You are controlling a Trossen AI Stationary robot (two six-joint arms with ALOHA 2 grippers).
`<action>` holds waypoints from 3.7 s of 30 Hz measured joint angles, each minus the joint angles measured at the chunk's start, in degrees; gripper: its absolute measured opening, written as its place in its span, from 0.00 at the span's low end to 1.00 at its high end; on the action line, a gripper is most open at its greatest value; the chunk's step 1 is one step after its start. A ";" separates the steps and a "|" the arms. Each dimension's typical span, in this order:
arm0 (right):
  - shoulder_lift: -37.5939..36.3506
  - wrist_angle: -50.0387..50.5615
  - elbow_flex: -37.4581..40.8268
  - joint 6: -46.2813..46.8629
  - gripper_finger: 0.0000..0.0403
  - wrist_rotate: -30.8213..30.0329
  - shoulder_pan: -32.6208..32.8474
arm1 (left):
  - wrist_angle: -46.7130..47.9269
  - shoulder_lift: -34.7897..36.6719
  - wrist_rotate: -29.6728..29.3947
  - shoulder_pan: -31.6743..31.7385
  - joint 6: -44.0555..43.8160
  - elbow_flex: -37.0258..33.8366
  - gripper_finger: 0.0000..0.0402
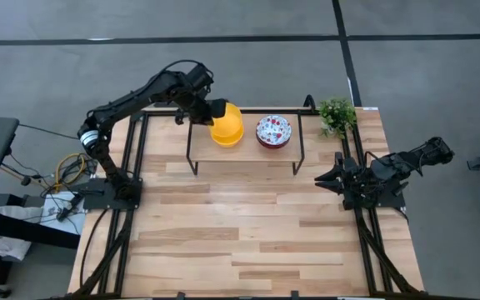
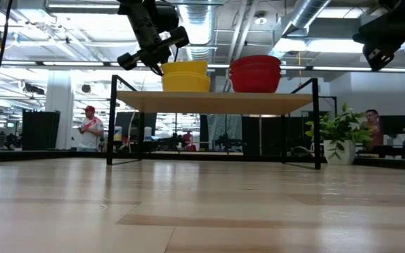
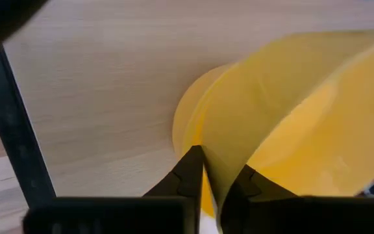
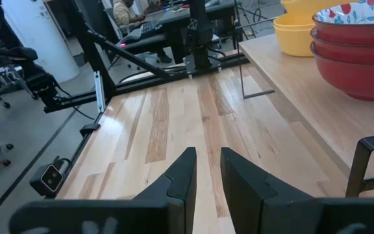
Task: Pick & Place Mini bowls
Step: Stack the yellow bowl on the yellow bowls on the shelf
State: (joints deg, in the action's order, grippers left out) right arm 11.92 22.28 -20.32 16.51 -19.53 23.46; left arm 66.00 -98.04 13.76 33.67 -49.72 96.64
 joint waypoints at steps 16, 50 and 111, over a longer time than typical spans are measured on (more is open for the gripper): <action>0.01 0.00 0.00 0.02 0.15 0.09 0.00 | 0.00 0.04 0.02 -0.66 1.49 0.00 0.12; 0.01 -0.04 0.00 0.46 0.15 0.24 0.02 | -1.10 4.95 -0.45 1.12 3.12 -0.07 0.32; 0.02 0.00 0.00 2.58 0.15 0.13 0.07 | -43.22 0.83 3.82 -1.73 1.43 -11.96 0.01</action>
State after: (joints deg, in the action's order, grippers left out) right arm 11.94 22.28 -20.32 19.09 -19.40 23.53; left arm 22.78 -97.21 17.58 31.94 -48.29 84.68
